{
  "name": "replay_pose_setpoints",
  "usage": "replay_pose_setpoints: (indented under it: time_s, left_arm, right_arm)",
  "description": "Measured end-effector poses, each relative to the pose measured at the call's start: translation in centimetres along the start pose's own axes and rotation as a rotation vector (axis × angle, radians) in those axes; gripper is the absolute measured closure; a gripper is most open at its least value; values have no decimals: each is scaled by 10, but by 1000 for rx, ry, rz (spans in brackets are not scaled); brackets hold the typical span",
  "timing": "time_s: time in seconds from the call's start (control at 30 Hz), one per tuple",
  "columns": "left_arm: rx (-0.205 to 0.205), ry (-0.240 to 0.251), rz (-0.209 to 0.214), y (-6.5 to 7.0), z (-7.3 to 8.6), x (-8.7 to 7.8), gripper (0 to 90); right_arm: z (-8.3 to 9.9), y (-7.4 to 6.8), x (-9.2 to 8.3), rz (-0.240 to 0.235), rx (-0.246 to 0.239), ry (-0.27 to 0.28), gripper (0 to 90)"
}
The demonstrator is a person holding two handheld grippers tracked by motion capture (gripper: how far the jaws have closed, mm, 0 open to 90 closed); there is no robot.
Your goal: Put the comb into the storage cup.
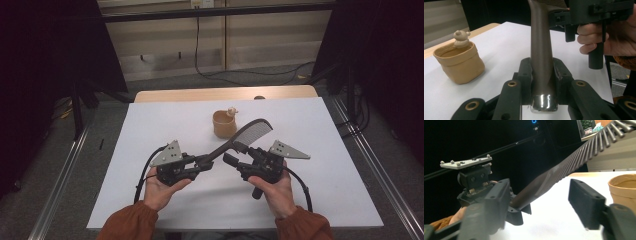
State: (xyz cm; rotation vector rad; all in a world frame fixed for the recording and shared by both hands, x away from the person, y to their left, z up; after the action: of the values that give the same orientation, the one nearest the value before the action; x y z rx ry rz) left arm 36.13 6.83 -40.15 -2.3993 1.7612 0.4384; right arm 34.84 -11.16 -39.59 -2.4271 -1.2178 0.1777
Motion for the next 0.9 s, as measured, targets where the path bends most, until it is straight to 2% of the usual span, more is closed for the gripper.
replay_pose_setpoints:
  time_s: [0.13, 0.4, 0.5, 0.7, 0.9]
  left_arm:
    - [6, 5, -7, 0, 0, 1, 723]
    - [5, 13, -11, -2, 0, 2, 723]
    - [3, 14, -14, -2, 0, 1, 723]
    - [7, 16, -13, -3, 1, 2, 723]
    - [11, 11, -15, -3, 2, 3, 723]
  right_arm:
    - [1, -1, 3, 3, 26, 10, 384]
    - [3, -1, 10, 11, 148, 71, 471]
    - [5, -2, 13, 16, 163, 81, 494]
    - [7, -1, 16, 30, 226, 100, 572]
    - [9, 1, 17, 21, 277, 109, 612]
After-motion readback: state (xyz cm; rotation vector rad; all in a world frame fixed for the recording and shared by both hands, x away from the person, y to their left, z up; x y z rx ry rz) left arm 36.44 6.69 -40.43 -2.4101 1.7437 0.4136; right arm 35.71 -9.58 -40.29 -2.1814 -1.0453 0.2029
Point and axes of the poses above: each handheld gripper's, and its own axes: x roughly forward along the jaws, z roughly out of its underside, y roughly to its right, the point moved 6 cm from there along x, roughly forward along the jaws, and after that the axes turned 1 degree about y, right-handed, at the moved point
